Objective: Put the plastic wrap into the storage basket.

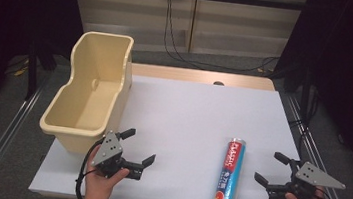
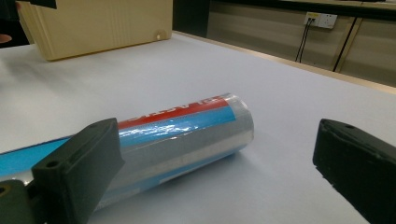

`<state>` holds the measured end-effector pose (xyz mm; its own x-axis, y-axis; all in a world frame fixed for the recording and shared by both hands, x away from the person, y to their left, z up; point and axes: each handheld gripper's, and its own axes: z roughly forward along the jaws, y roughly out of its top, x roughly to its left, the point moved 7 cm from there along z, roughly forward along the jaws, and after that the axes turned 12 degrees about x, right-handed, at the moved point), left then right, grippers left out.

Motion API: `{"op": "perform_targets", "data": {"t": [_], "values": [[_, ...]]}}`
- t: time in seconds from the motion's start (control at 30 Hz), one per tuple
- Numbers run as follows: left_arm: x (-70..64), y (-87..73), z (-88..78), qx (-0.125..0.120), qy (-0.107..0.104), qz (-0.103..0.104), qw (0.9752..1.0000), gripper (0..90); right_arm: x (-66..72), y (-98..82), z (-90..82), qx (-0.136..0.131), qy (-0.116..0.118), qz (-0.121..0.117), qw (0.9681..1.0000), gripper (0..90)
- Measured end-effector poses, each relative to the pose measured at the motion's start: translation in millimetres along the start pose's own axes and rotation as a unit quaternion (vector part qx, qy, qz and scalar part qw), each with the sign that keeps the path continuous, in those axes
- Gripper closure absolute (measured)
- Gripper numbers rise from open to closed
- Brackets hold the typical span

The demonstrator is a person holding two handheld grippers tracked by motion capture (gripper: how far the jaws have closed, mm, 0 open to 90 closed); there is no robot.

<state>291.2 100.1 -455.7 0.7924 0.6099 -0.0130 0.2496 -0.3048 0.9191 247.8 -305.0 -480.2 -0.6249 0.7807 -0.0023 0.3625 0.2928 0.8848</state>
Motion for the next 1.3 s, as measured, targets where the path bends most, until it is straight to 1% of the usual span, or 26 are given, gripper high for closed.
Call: {"op": "perform_targets", "data": {"t": [0.23, 0.3, 0.4, 0.53, 0.6, 0.63, 0.77, 0.8, 0.93, 0.97, 1.07, 1.13, 1.2, 1.23, 1.3], "values": [[-1.6, 2.2, 4.2, 0.005, -0.001, 0.004, 1.0000, 0.0, -1.6, -0.8, -0.2, 0.000, -0.002, 0.002, 1.0000, 0.7], [-4.9, 4.0, 7.3, 0.011, -0.006, 0.002, 0.9999, 0.0, -1.6, -0.8, -0.3, 0.001, -0.003, 0.002, 1.0000, 0.7], [-8.0, 6.0, 11.0, 0.013, -0.013, -0.002, 0.9998, 0.0, -1.4, -0.9, 0.1, 0.001, -0.002, 0.003, 1.0000, 0.7], [-12.2, 8.2, 15.7, 0.017, -0.018, 0.006, 0.9997, 0.0, -0.3, -1.8, 0.6, 0.005, -0.001, -0.002, 1.0000, 0.7], [-12.6, 8.4, 16.5, 0.016, -0.017, 0.005, 0.9997, 0.0, 0.2, -2.6, 0.9, 0.009, 0.000, -0.003, 1.0000, 0.6], [-12.4, 7.9, 17.1, 0.017, -0.017, 0.005, 0.9997, 0.0, 2.3, -4.9, 2.5, 0.017, 0.004, -0.005, 0.9998, 0.2], [-10.8, 7.0, 17.3, 0.017, -0.015, 0.003, 0.9997, 0.0, 6.2, -4.1, 3.5, 0.019, 0.012, 0.007, 0.9997, 0.0], [-10.2, 6.5, 17.0, 0.019, -0.015, 0.003, 0.9997, 0.0, 6.7, -3.6, 3.8, 0.019, 0.009, 0.005, 0.9998, 0.0], [-9.9, 6.4, 16.3, 0.018, -0.015, 0.003, 0.9997, 0.0, 8.3, -3.6, 4.4, 0.023, 0.014, 0.009, 0.9996, 0.0], [-10.0, 6.5, 15.9, 0.017, -0.015, 0.001, 0.9997, 0.0, 10.7, -4.3, 4.4, 0.030, 0.023, 0.009, 0.9993, 0.0], [-8.7, 6.2, 14.6, 0.016, -0.011, 0.002, 0.9998, 0.0, 13.0, -5.1, 5.6, 0.037, 0.023, 0.002, 0.9990, 0.6], [-8.8, 6.0, 14.7, 0.016, -0.013, -0.001, 0.9998, 0.0, 14.3, -5.5, 6.5, 0.041, 0.023, -0.002, 0.9989, 0.7], [-9.5, 5.5, 15.4, 0.020, -0.016, -0.005, 0.9997, 0.0, 14.5, -5.5, 7.0, 0.041, 0.027, 0.000, 0.9988, 0.7], [-10.5, 5.8, 16.2, 0.020, -0.019, -0.006, 0.9996, 0.0, 14.0, -5.8, 7.0, 0.041, 0.026, 0.000, 0.9988, 0.7], [-12.8, 6.0, 18.5, 0.027, -0.023, -0.009, 0.9993, 0.0, 13.3, -6.6, 7.3, 0.040, 0.028, 0.003, 0.9988, 0.7]]}}
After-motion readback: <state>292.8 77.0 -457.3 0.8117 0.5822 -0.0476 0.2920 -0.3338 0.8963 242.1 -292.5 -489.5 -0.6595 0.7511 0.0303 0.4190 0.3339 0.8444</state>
